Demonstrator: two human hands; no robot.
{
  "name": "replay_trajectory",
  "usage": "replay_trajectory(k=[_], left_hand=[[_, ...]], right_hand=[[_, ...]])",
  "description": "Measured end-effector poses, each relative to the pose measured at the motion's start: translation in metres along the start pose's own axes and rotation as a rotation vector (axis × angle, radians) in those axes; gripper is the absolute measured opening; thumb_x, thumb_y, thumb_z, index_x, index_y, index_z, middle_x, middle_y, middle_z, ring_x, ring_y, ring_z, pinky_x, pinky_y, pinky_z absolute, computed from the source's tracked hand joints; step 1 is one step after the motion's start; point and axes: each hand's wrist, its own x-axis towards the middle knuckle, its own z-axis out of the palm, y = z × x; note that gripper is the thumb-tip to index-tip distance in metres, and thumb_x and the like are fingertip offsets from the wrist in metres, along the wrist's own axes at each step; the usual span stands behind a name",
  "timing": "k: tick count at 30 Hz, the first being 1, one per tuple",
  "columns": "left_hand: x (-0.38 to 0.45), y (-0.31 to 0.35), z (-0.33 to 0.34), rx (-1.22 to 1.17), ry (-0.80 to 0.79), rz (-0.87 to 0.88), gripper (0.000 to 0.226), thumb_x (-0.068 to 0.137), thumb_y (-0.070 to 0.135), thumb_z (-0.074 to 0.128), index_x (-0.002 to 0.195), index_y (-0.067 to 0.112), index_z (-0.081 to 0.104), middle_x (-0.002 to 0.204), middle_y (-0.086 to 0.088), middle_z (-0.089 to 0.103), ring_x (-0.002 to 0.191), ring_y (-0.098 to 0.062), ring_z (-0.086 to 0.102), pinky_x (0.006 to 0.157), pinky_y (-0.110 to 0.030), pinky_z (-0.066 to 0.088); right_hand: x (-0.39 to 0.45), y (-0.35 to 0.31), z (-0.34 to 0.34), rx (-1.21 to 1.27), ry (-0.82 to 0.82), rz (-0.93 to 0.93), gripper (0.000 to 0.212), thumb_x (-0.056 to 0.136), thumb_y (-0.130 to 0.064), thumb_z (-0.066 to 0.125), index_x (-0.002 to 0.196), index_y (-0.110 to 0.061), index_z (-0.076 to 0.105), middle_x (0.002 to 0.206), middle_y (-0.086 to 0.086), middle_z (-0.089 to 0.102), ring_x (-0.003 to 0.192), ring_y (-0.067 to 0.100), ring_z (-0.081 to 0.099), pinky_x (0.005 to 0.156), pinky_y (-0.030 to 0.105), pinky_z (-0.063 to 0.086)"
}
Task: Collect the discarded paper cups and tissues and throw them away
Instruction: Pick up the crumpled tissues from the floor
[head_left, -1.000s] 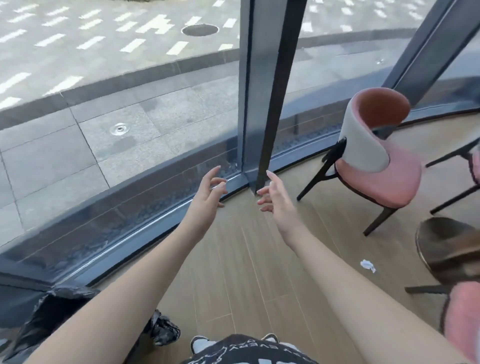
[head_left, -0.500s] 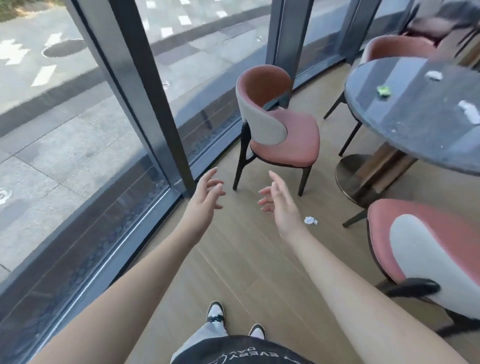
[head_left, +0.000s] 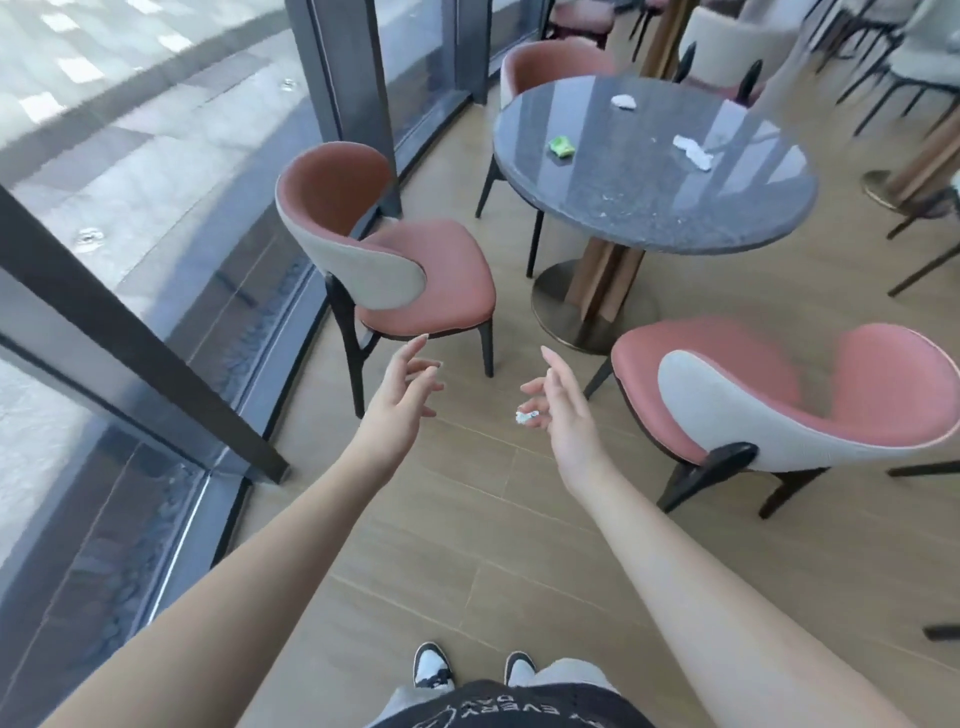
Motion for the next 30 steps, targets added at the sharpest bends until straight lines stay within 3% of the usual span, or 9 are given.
replay_trajectory(k=[7, 10, 14, 22, 26, 30], left_hand=[[0.034, 0.006, 0.051, -0.018, -0.2, 0.002, 0.053, 0.094, 0.045, 0.047, 0.145, 0.034, 0.042, 0.122, 0.006, 0.061, 0.102, -0.001, 0.064, 0.078, -0.021, 0.049], [0.047, 0.003, 0.084, -0.024, -0.272, -0.002, 0.046, 0.099, 0.039, 0.048, 0.145, 0.034, 0.042, 0.12, 0.006, 0.06, 0.1, 0.001, 0.064, 0.078, -0.021, 0.049], [0.069, 0.001, 0.122, -0.029, -0.332, -0.029, 0.052, 0.09, 0.047, 0.049, 0.141, 0.038, 0.044, 0.118, 0.006, 0.062, 0.1, -0.001, 0.064, 0.072, -0.016, 0.052], [0.135, 0.012, 0.184, 0.02, -0.323, -0.055, 0.064, 0.082, 0.056, 0.051, 0.143, 0.037, 0.045, 0.119, 0.005, 0.062, 0.104, -0.003, 0.064, 0.077, -0.024, 0.051], [0.155, 0.016, 0.204, 0.023, -0.291, -0.064, 0.064, 0.083, 0.056, 0.049, 0.144, 0.036, 0.044, 0.119, 0.006, 0.062, 0.105, -0.005, 0.064, 0.077, -0.024, 0.051], [0.176, 0.015, 0.213, 0.03, -0.265, -0.083, 0.065, 0.082, 0.056, 0.05, 0.144, 0.035, 0.044, 0.119, 0.005, 0.062, 0.104, -0.004, 0.064, 0.078, -0.025, 0.051]], right_hand=[[-0.008, 0.003, -0.046, 0.003, 0.173, 0.003, 0.028, 0.105, -0.043, 0.037, 0.13, -0.051, 0.046, 0.099, -0.007, 0.062, 0.079, 0.002, 0.063, 0.076, 0.026, 0.052], [-0.006, 0.009, -0.072, 0.011, 0.219, 0.02, 0.03, 0.102, -0.047, 0.037, 0.13, -0.053, 0.046, 0.096, -0.014, 0.063, 0.08, 0.002, 0.062, 0.074, 0.021, 0.052], [0.009, 0.019, -0.101, 0.029, 0.263, 0.047, 0.03, 0.098, -0.05, 0.038, 0.125, -0.057, 0.046, 0.097, -0.014, 0.063, 0.08, 0.004, 0.062, 0.073, 0.021, 0.052], [0.084, 0.02, -0.153, 0.044, 0.233, 0.073, 0.027, 0.105, -0.045, 0.038, 0.126, -0.06, 0.048, 0.101, -0.011, 0.065, 0.084, 0.004, 0.064, 0.079, 0.025, 0.053], [0.117, 0.019, -0.17, 0.047, 0.211, 0.073, 0.026, 0.105, -0.045, 0.038, 0.124, -0.06, 0.048, 0.096, -0.018, 0.066, 0.084, 0.005, 0.064, 0.084, 0.031, 0.055], [0.143, 0.017, -0.18, 0.06, 0.162, 0.081, 0.027, 0.106, -0.042, 0.037, 0.126, -0.057, 0.046, 0.105, -0.007, 0.063, 0.083, 0.003, 0.063, 0.085, 0.029, 0.054]])
